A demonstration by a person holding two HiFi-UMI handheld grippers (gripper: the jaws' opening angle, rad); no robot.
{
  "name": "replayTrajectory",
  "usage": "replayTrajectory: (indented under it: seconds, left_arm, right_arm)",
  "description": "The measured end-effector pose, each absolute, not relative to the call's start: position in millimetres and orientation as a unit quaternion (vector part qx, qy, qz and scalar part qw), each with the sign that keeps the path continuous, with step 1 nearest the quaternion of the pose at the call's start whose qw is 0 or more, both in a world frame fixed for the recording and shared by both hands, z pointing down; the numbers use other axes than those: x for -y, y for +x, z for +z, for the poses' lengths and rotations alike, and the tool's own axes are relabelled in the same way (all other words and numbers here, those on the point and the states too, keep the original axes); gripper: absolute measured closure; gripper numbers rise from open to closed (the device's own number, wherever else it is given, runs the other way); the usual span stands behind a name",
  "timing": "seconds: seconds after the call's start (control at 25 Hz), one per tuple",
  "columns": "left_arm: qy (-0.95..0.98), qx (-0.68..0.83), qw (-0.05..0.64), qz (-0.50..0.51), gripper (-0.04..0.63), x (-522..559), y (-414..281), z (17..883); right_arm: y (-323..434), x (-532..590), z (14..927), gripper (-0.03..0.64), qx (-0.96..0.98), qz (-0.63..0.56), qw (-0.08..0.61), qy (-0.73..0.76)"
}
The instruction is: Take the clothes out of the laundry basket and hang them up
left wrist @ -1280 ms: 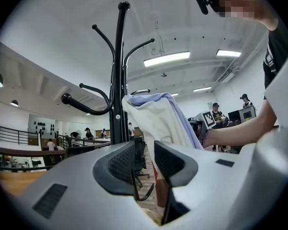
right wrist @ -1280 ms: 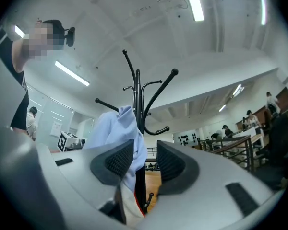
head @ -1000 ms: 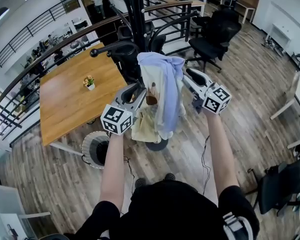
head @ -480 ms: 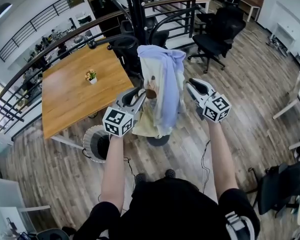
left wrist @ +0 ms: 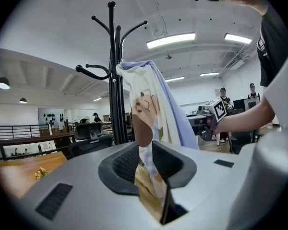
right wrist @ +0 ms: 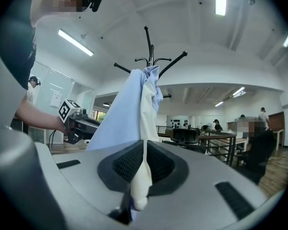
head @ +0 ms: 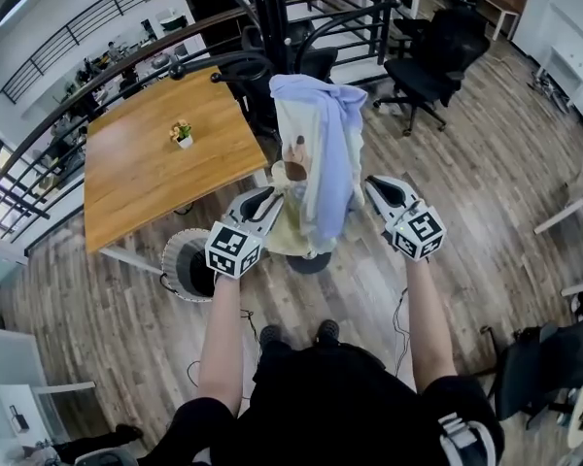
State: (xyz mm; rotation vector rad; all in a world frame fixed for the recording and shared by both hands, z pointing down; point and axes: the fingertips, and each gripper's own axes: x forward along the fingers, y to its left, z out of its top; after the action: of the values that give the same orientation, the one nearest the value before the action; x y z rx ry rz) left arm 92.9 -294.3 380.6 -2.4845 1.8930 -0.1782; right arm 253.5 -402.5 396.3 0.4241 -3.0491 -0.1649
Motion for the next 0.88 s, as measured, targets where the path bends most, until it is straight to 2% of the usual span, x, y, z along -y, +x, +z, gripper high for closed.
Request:
replayTrajectory:
  seconds: [0.08, 0.28, 0.88]
  left_arm:
    - [-0.792, -0.608, 0.008, -0.055, 0.516, 289, 95, 384]
    - [-0.791, -0.609, 0.004, -0.059, 0.560, 274, 96, 394]
    - [-0.813, -0.580, -0.016, -0.050, 0.569, 214, 73, 416]
  right_arm:
    - [256, 396, 405, 0.608, 0.989, -0.051, 0.035, 0.135]
    - [254, 375, 424, 0.611, 0.987, -0.064, 0.066, 0.131]
    - [254, 301, 438, 0.611, 0.976, -0.067, 0.093, 0.186]
